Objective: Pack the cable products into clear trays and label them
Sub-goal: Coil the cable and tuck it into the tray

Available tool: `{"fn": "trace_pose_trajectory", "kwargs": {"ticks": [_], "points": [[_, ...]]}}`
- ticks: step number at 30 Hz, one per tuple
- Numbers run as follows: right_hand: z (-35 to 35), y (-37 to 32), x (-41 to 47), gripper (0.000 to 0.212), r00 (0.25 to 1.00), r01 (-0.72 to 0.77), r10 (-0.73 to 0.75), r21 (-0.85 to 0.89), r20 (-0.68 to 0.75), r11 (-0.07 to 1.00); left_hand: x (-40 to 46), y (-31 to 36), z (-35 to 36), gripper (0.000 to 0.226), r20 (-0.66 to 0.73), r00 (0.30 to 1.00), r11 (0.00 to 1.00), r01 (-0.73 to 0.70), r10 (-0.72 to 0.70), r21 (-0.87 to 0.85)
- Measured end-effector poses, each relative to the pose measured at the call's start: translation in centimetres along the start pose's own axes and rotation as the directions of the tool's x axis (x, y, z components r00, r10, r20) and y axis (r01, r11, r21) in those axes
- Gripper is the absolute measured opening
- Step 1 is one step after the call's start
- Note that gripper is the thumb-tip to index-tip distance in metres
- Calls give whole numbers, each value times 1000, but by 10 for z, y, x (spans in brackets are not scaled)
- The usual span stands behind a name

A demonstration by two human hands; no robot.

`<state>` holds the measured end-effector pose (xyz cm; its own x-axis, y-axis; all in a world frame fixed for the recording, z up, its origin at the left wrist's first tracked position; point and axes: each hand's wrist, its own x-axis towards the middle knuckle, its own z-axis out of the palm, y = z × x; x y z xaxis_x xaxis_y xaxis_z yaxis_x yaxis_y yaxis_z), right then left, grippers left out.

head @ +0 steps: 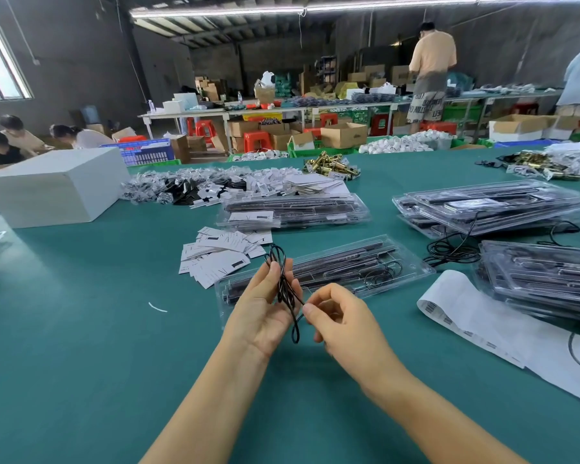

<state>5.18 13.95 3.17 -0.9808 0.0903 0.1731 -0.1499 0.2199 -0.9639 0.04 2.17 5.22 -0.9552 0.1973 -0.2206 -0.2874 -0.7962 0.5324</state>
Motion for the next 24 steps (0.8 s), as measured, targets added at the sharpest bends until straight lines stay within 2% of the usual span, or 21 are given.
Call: {"fn": "trace_pose_trajectory", "kwargs": {"ticks": [3,7,10,13,19,24], "points": [[-3,-2,0,14,998,-24,22,32,66,999,0,3,0,23,-6,999,997,-32,33,77],[-12,-9,4,17,990,-27,32,-39,137,999,-2,4,1,17,-1,997,970,-71,73,233],[-22,-13,7,22,984,-24,34,-58,176,998,-6,3,3,24,4,997,943,-74,76,325],[-30,-16,11,18,991,6,7,-99,137,995,-7,-1,5,25,-1,996,916,-82,90,392],[-43,-16,15,25,990,112,-100,-119,100,986,-7,-8,6,7,-8,999,880,-43,53,473],[-45,-15,14,29,977,207,-195,-166,85,964,-7,-8,5,14,-35,999,863,13,6,504]]}}
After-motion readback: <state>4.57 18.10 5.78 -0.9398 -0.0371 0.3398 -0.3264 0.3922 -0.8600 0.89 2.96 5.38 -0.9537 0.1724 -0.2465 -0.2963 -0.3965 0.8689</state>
